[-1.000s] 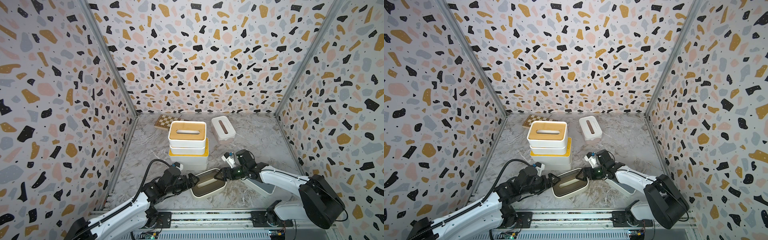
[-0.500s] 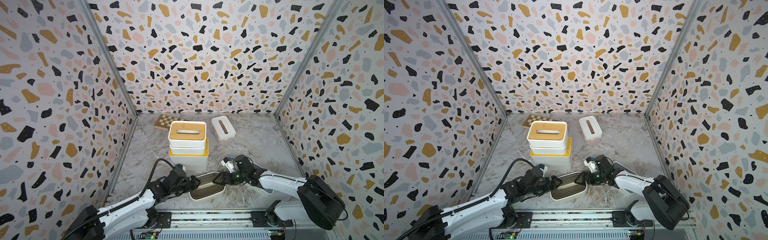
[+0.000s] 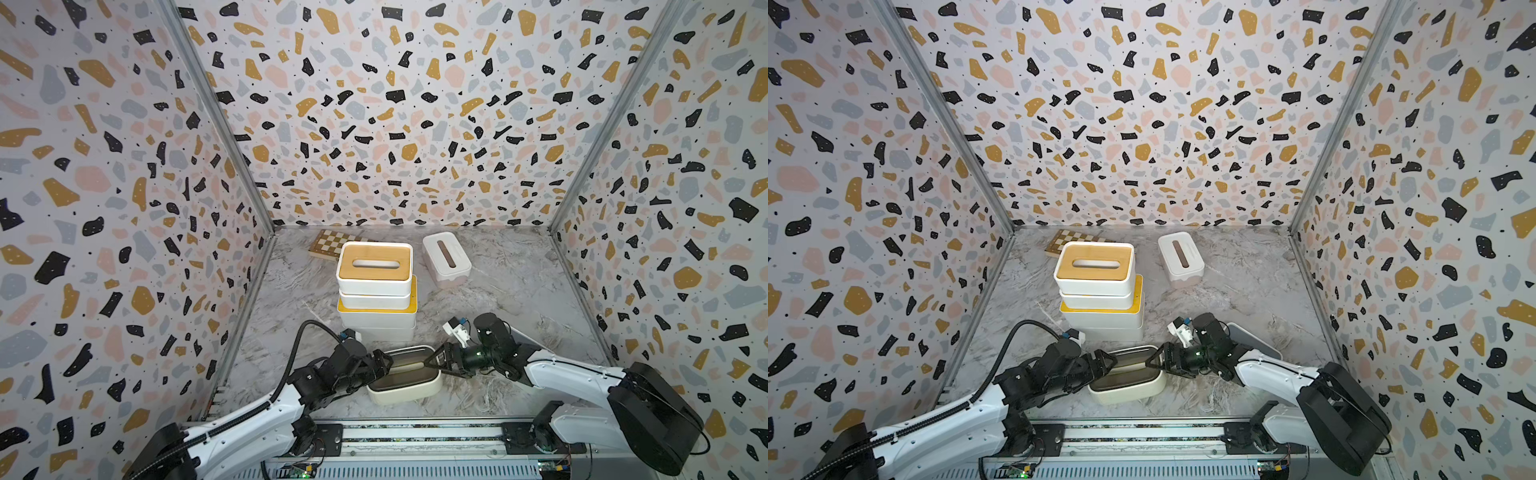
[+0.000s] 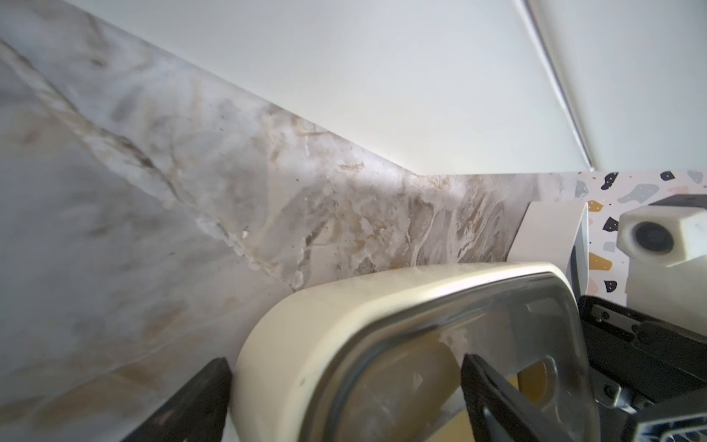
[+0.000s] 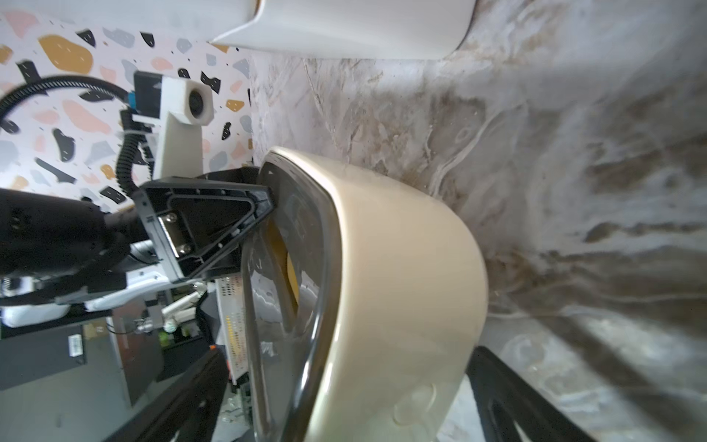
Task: Stack the tissue boxes
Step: Pick up the tissue box from the center of the board.
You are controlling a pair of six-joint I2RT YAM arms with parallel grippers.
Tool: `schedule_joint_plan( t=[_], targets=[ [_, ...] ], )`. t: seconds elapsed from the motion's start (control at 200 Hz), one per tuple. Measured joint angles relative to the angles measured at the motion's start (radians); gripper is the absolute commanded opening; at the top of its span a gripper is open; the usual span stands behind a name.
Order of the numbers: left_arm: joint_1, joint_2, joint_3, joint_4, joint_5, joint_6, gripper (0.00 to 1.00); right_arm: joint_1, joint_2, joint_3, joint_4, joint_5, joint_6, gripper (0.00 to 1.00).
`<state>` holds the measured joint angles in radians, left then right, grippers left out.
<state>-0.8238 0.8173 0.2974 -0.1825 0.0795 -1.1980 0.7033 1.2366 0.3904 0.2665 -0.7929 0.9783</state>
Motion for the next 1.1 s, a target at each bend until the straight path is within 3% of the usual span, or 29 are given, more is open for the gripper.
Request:
schedule_joint_plan(
  t=[0.2, 0.456, 0.746, 1.101],
  targets=[
    [0.002, -0.022, -0.016, 0.012, -0.018, -0.021, 0.92, 0.002, 0.000, -0.014, 0.058, -0.006, 0.145, 0.99],
    [0.002, -0.024, -0.028, 0.047, -0.018, -0.037, 0.92, 0.002, 0.022, -0.014, 0.076, -0.006, 0.216, 1.00],
    [-0.009, -0.035, -0.024, 0.161, 0.051, -0.057, 0.93, 0.011, 0.013, -0.013, 0.177, -0.068, 0.237, 0.90],
    [-0.013, -0.060, 0.031, 0.112, 0.053, -0.042, 0.97, -0.070, -0.109, -0.006, 0.075, -0.071, 0.183, 0.74]
  ],
)
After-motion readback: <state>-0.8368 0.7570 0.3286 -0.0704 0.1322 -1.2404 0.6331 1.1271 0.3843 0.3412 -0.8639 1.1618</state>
